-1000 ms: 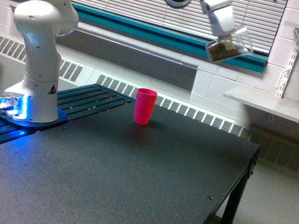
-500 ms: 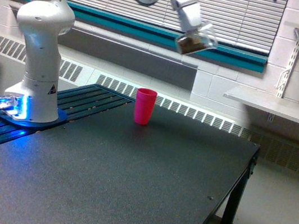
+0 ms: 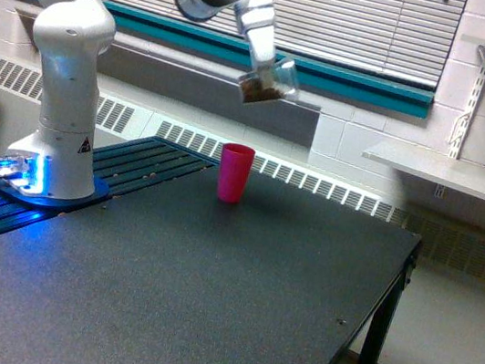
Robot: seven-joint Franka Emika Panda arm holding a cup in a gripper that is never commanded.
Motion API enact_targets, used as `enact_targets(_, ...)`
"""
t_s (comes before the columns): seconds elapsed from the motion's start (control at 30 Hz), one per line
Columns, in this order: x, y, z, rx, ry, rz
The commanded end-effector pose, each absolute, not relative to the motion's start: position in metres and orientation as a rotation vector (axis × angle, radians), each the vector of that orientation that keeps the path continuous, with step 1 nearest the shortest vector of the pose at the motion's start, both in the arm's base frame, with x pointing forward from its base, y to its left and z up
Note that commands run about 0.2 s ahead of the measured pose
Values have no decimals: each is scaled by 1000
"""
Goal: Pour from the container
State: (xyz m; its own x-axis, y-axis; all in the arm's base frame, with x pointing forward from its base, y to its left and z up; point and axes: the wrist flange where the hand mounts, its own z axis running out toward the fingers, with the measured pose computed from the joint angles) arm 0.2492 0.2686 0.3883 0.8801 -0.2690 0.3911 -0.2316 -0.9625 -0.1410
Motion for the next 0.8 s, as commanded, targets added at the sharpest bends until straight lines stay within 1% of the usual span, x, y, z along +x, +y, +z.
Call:
enact_targets(0.03,239,276,386,-2902,621,-585)
enact_targets(0.3,241,286,381,-2902,730,-553)
enact_targets(0.8,231,335,378,-2876,859,-465)
